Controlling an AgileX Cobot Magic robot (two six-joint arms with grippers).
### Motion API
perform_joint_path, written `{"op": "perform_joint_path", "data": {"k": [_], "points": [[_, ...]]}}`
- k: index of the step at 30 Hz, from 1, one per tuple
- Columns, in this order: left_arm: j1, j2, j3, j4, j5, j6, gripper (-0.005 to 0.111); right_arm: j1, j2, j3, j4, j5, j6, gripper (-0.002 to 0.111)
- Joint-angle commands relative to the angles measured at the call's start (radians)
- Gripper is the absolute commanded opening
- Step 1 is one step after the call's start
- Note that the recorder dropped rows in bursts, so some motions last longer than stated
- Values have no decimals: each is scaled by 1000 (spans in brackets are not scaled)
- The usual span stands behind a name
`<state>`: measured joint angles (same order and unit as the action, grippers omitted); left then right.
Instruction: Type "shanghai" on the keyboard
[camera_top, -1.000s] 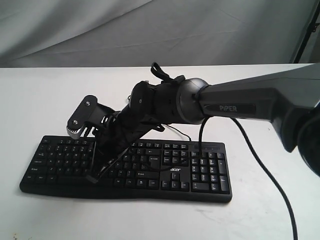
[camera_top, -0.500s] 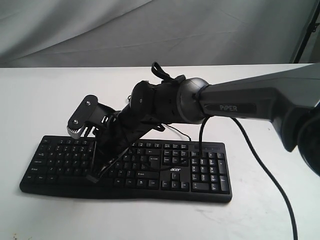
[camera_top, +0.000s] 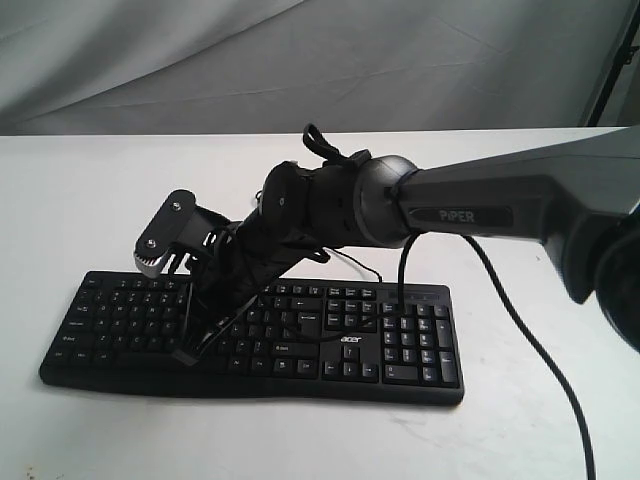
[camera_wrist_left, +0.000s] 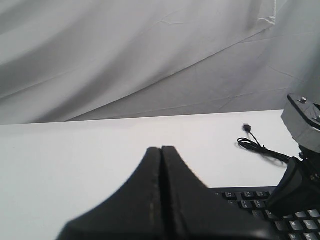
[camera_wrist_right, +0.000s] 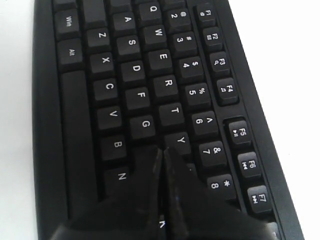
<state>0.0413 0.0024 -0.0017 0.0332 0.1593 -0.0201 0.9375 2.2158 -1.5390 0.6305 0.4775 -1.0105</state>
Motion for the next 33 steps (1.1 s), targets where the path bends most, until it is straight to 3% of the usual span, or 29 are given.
{"op": "perform_joint_path", "data": {"k": [1,15,33], "points": [[-6,-2,2,0,-6,-3,0,0,-12,7,-4,5,2,0],[-6,-2,2,0,-6,-3,0,29,-7,-31,-4,-34,-5,0],[-6,-2,2,0,-6,-3,0,101,302,-586,-197,186,238,0]]}}
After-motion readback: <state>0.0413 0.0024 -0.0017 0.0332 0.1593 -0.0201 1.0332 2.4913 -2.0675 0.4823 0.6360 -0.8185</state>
